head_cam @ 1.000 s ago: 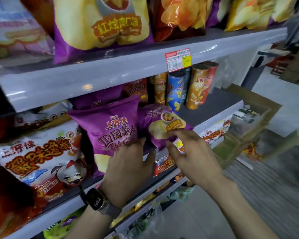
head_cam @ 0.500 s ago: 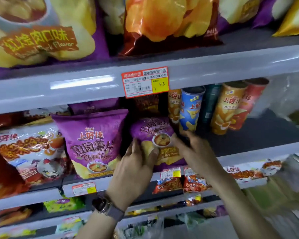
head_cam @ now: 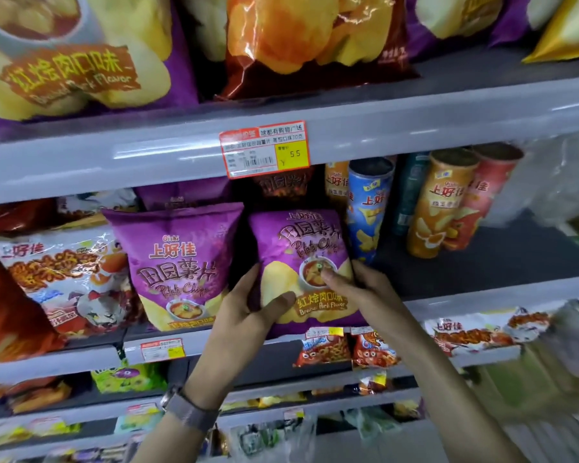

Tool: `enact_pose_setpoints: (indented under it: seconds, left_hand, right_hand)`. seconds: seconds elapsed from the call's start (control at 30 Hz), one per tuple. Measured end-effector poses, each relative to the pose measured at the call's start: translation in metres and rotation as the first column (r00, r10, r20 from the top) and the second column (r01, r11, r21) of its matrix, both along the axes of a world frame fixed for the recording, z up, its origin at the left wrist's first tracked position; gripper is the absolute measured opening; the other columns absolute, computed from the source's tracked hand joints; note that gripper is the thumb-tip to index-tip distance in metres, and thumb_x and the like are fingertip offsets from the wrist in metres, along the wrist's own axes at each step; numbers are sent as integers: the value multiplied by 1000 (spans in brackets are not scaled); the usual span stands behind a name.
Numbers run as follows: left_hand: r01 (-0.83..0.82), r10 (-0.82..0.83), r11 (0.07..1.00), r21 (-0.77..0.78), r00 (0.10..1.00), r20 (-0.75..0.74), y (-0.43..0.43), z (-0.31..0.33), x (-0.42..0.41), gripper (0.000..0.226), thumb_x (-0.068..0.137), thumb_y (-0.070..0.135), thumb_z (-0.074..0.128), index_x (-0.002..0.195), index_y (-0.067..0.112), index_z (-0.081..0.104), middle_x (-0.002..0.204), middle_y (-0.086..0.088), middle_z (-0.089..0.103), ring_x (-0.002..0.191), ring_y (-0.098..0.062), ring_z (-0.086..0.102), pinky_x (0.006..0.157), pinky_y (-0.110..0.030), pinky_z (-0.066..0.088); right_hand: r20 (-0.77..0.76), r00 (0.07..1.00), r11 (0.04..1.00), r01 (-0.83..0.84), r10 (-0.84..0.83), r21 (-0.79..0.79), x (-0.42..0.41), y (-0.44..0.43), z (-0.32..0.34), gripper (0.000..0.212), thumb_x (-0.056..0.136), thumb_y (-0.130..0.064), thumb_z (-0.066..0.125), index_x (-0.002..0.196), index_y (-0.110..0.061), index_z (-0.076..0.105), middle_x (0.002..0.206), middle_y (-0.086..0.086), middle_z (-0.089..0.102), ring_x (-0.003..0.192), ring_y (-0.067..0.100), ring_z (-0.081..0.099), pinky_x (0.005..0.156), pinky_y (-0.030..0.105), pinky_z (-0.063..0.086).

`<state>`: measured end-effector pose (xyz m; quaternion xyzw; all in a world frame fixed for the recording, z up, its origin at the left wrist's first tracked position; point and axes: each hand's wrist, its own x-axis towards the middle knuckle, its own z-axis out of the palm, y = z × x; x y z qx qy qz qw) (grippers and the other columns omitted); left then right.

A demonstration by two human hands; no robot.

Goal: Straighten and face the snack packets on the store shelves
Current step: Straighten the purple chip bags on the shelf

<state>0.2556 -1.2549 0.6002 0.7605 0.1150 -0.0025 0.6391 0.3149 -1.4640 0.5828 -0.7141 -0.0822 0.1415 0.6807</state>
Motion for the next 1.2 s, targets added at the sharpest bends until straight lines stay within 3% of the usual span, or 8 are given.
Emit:
enact_pose_setpoints:
  seconds: [0.13, 0.4, 0.53, 0.63, 0.87, 1.0, 1.1, 1.2]
  left_hand:
    - [56, -60, 997, 53, 995, 78, 6, 3, -16, 100, 65, 60, 87, 154, 32, 49, 133, 11, 71, 122, -15, 69, 105, -47, 55]
    - [178, -200, 974, 137, 966, 166, 26, 4, -40, 103, 61, 62, 88, 152, 33, 49, 128, 18, 68, 114, -2, 66, 95, -34, 60]
    - [250, -277, 955, 157, 943, 186, 24, 9, -44, 86, 67, 41, 88, 145, 33, 54, 120, 22, 72, 114, -4, 68, 93, -26, 59]
    - [302, -339, 933, 194, 919, 201, 14, 15, -48, 79, 72, 35, 86, 143, 38, 52, 126, 20, 70, 118, -9, 67, 99, -35, 59]
    - [342, -443, 880, 329, 841, 311, -27, 36, -50, 82, 88, 9, 84, 153, 35, 41, 139, 16, 65, 128, -8, 63, 105, -38, 55]
    - [341, -481, 858, 385, 798, 364, -64, 61, -50, 84, 89, 16, 84, 156, 35, 37, 143, 19, 61, 126, -5, 64, 102, -34, 56]
    - [287, -474, 857, 427, 766, 436, -92, 82, -55, 84, 87, 21, 86, 153, 43, 39, 141, 23, 59, 119, -2, 66, 88, -22, 58]
    - [247, -465, 861, 445, 737, 490, -116, 101, -60, 85, 82, 37, 81, 152, 51, 35, 143, 28, 55, 125, 1, 61, 92, -18, 55]
  right_hand:
    - [2, 999, 999, 34, -34, 24, -24, -5, 2, 33, 97, -29, 66, 128, -18, 67, 119, 0, 77, 113, 15, 71, 90, 26, 57]
    - [48, 995, 996, 86, -85, -27, -70, 1, 13, 48, 88, -32, 72, 133, -17, 63, 121, -2, 76, 115, 15, 71, 90, 25, 56]
    - [62, 984, 985, 172, -170, -34, -97, -5, 11, 48, 84, -31, 78, 128, -18, 62, 117, 0, 77, 111, 17, 72, 95, 34, 57]
    - [117, 964, 970, 243, -239, -21, -111, -17, 12, 54, 81, -27, 81, 130, -19, 59, 119, 3, 76, 112, 22, 72, 101, 46, 56]
    - [254, 885, 920, 373, -391, 117, -132, -53, 36, 73, 78, -8, 81, 144, -18, 52, 126, 1, 73, 118, 21, 69, 97, 35, 58]
    - [349, 863, 930, 350, -366, 111, -136, -86, 75, 74, 84, -10, 79, 147, -34, 47, 132, -10, 69, 121, 12, 68, 95, 26, 57]
    - [429, 832, 934, 343, -352, 100, -135, -119, 100, 76, 80, -15, 79, 147, -34, 48, 131, -9, 70, 120, 13, 68, 95, 25, 57]
    - [467, 812, 936, 322, -349, 139, -132, -141, 119, 73, 79, -17, 77, 145, -34, 50, 129, -9, 71, 117, 13, 69, 90, 23, 57]
